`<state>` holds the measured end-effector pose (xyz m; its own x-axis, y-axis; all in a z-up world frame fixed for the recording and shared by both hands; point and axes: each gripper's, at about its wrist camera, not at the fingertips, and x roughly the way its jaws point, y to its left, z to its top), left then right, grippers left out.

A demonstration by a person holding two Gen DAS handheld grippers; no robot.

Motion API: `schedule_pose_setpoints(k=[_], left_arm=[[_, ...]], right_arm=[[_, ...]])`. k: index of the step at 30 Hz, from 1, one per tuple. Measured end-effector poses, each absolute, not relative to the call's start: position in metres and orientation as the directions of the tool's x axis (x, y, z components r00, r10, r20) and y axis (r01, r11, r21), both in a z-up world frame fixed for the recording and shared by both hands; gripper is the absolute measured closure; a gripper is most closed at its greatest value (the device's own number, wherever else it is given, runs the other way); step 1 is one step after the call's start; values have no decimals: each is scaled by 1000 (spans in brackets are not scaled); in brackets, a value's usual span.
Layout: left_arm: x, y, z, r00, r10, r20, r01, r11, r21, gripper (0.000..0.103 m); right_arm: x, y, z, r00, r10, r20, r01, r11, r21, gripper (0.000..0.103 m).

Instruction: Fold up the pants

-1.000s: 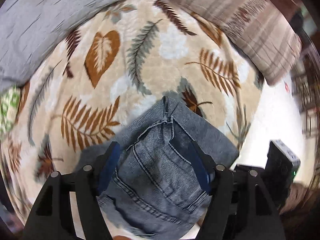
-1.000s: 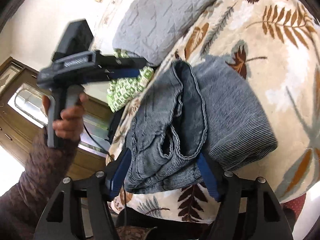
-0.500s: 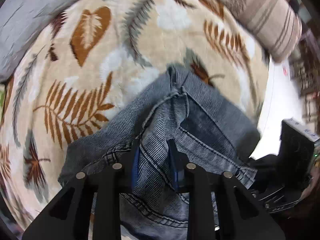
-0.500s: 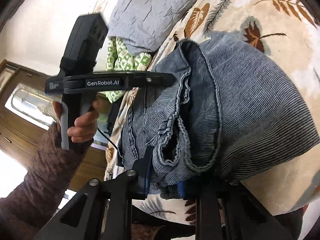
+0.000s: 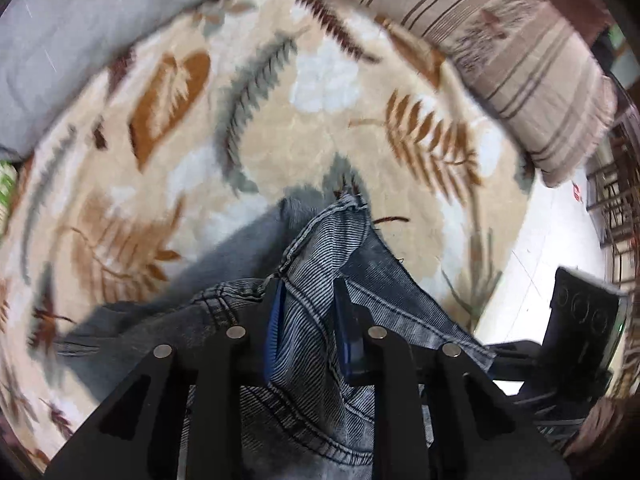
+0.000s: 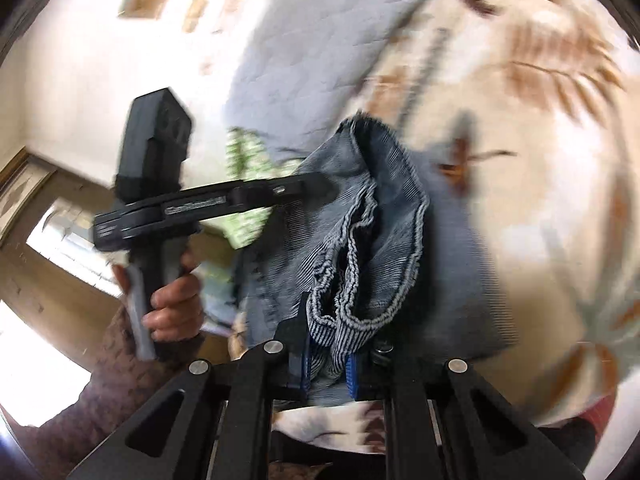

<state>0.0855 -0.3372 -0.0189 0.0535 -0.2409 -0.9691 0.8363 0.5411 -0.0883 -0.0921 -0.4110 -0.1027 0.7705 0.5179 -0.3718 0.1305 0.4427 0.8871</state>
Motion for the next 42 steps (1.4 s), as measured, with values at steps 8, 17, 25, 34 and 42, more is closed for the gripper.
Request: schedule_pose_setpoints(k=[8, 17, 25, 34, 42], left_arm=[[81, -332, -31, 123, -258, -958, 733, 675, -88, 69], [50, -293, 22, 320, -289, -902, 687, 726, 11, 50], [50, -232, 33, 387, -248, -888, 620, 783, 51, 44], [101, -137, -13, 205, -312, -928, 350, 908, -228, 29], [109, -141, -46, 64, -425, -903, 268, 879, -395, 26]], right_arm=[[-86, -410, -121, 734, 532, -422, 171, 456, 873, 87], [-105, -427, -87, 755, 475, -453, 184, 509, 841, 62], [-78, -439, -54, 775, 411, -480, 190, 573, 797, 35], [-2, -445, -59, 735, 469, -489, 171, 569, 804, 28], [33, -425, -101, 622, 605, -497, 143, 536, 832, 32]])
